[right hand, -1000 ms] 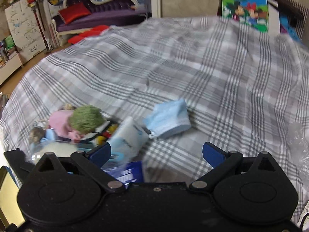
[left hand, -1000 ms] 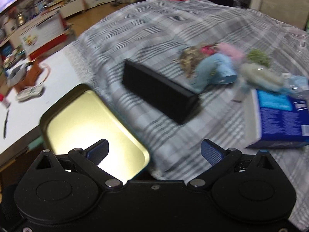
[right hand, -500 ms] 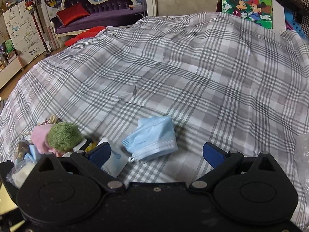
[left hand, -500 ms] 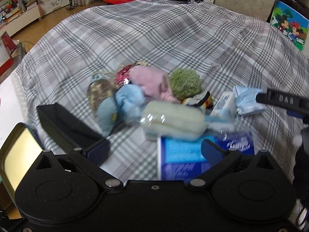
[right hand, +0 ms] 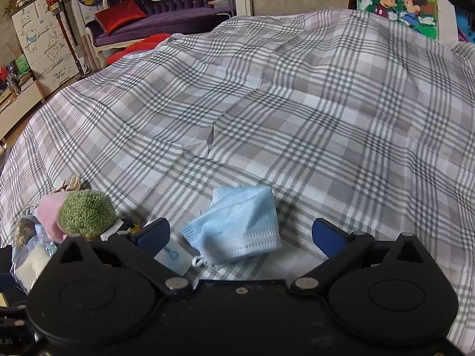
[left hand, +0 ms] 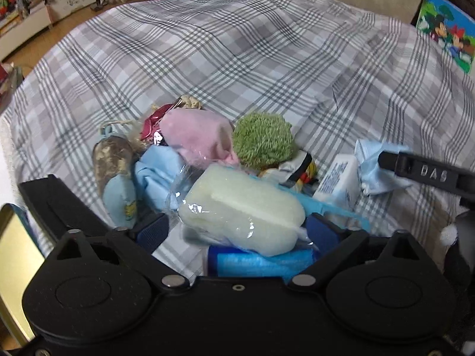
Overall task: Organize soft objects
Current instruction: 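Reach the left tool to the wrapped sponge while the right tool reaches the blue mask, then grasp the wrapped sponge with the left tool while the right tool grasps the blue mask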
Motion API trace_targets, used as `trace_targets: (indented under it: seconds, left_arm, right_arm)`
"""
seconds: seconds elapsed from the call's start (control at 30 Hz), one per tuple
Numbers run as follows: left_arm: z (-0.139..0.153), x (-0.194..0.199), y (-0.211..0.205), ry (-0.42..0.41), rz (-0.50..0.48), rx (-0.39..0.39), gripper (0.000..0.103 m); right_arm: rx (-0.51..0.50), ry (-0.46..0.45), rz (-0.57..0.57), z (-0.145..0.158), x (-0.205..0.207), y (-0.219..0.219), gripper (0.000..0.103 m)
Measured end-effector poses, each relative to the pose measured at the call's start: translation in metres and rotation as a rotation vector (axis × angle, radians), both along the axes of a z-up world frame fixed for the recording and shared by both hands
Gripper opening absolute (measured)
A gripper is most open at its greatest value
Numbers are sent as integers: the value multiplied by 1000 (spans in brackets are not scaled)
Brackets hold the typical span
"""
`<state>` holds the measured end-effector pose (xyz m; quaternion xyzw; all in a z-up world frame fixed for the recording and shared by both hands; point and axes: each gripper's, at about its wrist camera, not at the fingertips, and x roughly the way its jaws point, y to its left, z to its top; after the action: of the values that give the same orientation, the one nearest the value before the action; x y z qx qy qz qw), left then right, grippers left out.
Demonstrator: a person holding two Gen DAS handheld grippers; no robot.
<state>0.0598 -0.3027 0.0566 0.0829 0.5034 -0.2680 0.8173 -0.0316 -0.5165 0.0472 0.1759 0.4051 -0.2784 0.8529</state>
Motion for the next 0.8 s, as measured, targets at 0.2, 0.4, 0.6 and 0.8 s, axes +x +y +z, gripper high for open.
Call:
trace_targets:
  seconds: [0.2,0.4,0.6,0.8]
  left_arm:
    - [-1,6,-1,31,-9,-27,73]
    - [6,9,4,39,-22,-69,49]
    - [18,9,13,54,-14,-104,38]
    - [33,0,25,59,-26,-133,35]
  right_arm:
    - [3,28,28,-12,10,-1,102]
    - [-41,50,38,-21,17,4,68]
    - [-6,-8,23,-2,3,2,39]
    - [-15,-71,-1,29,-24,4,37]
